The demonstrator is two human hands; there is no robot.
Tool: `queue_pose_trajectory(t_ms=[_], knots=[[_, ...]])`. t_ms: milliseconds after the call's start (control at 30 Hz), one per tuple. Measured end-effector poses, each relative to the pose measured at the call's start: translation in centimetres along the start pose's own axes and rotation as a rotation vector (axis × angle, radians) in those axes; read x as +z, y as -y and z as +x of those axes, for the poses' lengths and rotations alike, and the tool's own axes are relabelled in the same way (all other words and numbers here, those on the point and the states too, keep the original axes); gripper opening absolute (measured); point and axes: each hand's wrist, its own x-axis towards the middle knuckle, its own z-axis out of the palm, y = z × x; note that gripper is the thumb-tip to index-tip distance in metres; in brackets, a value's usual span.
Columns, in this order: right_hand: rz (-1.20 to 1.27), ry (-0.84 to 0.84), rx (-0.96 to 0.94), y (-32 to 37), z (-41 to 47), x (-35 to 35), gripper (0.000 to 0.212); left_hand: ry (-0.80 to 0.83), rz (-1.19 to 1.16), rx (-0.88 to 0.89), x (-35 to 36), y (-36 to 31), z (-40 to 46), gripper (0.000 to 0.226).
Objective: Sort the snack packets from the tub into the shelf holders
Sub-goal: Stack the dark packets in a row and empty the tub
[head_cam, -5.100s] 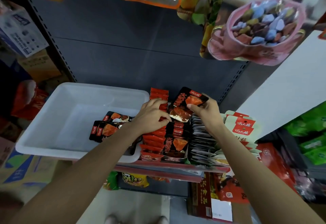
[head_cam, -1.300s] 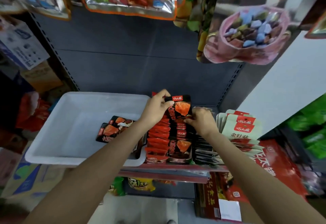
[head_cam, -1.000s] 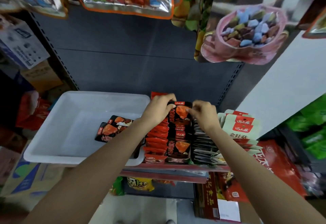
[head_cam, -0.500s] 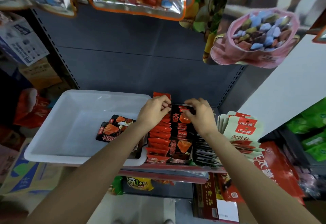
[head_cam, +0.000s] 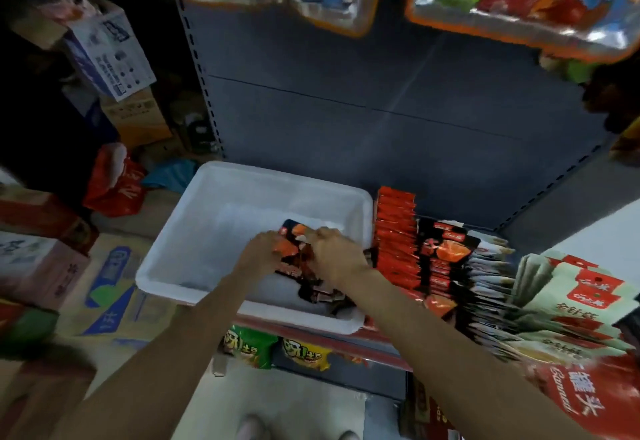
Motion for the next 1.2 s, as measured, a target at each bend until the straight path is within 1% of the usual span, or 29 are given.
queue_pose_trajectory(t_ms=[67, 167, 233, 267, 333, 400, 467, 533, 600, 633, 667, 700, 733, 767, 800, 900, 933, 967, 1067, 1133, 1200], knots=[[-0.024, 0.100, 0.057, 0.8, 1.8, 1.6, 0.057, 0.080, 0.168, -0.005, -0.4, 1.5, 0.4, 0.032], [-0.083, 0.236, 0.148, 1.3, 3.3, 3.4, 0.054, 0.230, 0.204, 0.008, -0.4, 3.7, 0.9, 0.046], [-0.162, 0.264, 0.179, 1.7, 3.8, 4.1, 0.053, 0.304, 0.213, 0.031, -0.4, 4.7, 1.1, 0.051], [-0.202, 0.250, 0.185, 1.8, 4.0, 4.3, 0.054, 0.315, 0.216, 0.038, -0.4, 4.9, 1.1, 0.048], [-0.273, 0.204, 0.181, 2.1, 4.3, 4.8, 0.058, 0.269, 0.170, 0.046, -0.6, 5.0, 1.1, 0.038], [-0.315, 0.122, 0.165, 2.2, 4.4, 4.9, 0.058, 0.201, 0.061, 0.008, -0.7, 5.0, 1.2, 0.030], [-0.293, 0.028, 0.166, 2.4, 4.3, 4.9, 0.052, 0.141, -0.090, -0.055, -0.7, 5.5, 1.6, 0.017], [-0.172, 0.004, 0.193, 2.4, 4.5, 4.6, 0.045, 0.056, -0.215, -0.099, -1.3, 5.8, 1.7, 0.028], [0.104, 0.052, 0.249, 1.8, 4.7, 3.8, 0.037, -0.030, -0.317, -0.157, -1.9, 5.9, 1.8, 0.046], [0.256, 0.065, 0.274, 1.5, 4.7, 3.2, 0.029, -0.061, -0.353, -0.169, -2.2, 5.8, 1.8, 0.049], [0.383, 0.049, 0.290, 1.3, 4.6, 2.5, 0.019, -0.082, -0.346, -0.165, -2.6, 5.6, 1.8, 0.046], [0.469, 0.011, 0.291, 1.0, 4.3, 1.6, 0.010, -0.090, -0.293, -0.138, -3.1, 5.1, 1.7, 0.038], [0.513, -0.031, 0.284, 0.8, 3.9, 0.8, 0.008, -0.099, -0.260, -0.116, -3.5, 4.5, 1.5, 0.029], [0.533, -0.072, 0.267, 0.6, 3.4, -0.1, 0.009, -0.112, -0.292, -0.108, -3.8, 3.8, 1.3, 0.023], [0.541, -0.112, 0.246, 0.4, 2.9, -0.9, 0.009, -0.106, -0.386, -0.109, -4.1, 3.0, 1.0, 0.020], [0.572, -0.174, 0.219, -0.9, 1.2, -3.1, 0.013, -0.036, -0.783, -0.075, -4.7, 0.2, -0.3, 0.017], [0.612, -0.175, 0.217, -1.5, 0.6, -3.7, 0.015, -0.028, -0.833, -0.052, -4.7, -0.7, -0.4, 0.014], [0.659, -0.166, 0.213, -2.3, -0.1, -4.2, 0.019, -0.024, -0.856, -0.029, -4.6, -1.8, -0.6, 0.011], [0.760, -0.139, 0.165, -5.0, -2.6, -5.4, 0.029, -0.044, -0.863, 0.028, -3.8, -5.3, -1.0, 0.013], [0.833, -0.149, 0.156, -6.5, -4.4, -5.9, 0.040, -0.020, -0.881, 0.079, -3.0, -7.8, -1.3, 0.011], [0.872, -0.181, 0.176, -8.0, -6.3, -6.4, 0.045, 0.017, -0.916, 0.129, -1.9, -10.1, -1.7, 0.011]])
